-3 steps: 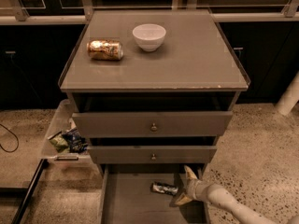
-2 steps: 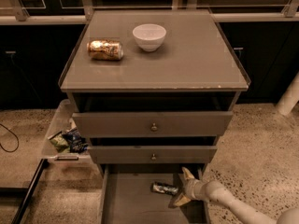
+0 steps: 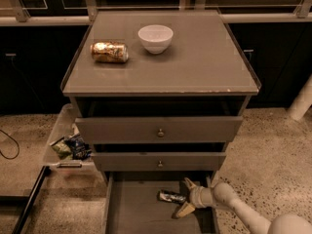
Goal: Pick redbull can from bottom drawer and place on counter
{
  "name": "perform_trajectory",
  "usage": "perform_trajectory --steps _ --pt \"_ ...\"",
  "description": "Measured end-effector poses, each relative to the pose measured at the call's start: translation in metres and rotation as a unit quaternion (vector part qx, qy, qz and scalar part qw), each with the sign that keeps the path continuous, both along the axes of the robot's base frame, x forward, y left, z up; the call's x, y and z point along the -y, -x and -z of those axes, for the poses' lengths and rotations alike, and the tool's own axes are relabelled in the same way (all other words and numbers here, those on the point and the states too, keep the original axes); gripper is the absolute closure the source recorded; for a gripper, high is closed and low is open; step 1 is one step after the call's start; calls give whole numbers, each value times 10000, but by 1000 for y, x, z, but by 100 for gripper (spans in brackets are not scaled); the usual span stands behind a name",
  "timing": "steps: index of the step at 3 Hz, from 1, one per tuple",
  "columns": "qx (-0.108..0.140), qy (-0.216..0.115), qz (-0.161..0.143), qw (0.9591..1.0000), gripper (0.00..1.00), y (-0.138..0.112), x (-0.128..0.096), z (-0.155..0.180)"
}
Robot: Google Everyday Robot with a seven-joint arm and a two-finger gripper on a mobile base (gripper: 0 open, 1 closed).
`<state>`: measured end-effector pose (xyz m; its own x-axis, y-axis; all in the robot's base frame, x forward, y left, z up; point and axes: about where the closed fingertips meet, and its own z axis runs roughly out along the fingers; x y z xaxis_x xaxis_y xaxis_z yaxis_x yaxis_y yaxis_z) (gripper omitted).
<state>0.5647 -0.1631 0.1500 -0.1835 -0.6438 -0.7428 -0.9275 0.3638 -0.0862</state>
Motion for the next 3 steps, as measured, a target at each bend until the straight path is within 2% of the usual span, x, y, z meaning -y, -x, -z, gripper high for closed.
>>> perform_trajectory --steps 1,2,3 --pt "-319 -504 -42 9982 0 -1 -10 4" --pt "-575 -828 -35 9949 0 -2 -17 7" --pt "-577 -837 -38 9948 19 -2 -15 6"
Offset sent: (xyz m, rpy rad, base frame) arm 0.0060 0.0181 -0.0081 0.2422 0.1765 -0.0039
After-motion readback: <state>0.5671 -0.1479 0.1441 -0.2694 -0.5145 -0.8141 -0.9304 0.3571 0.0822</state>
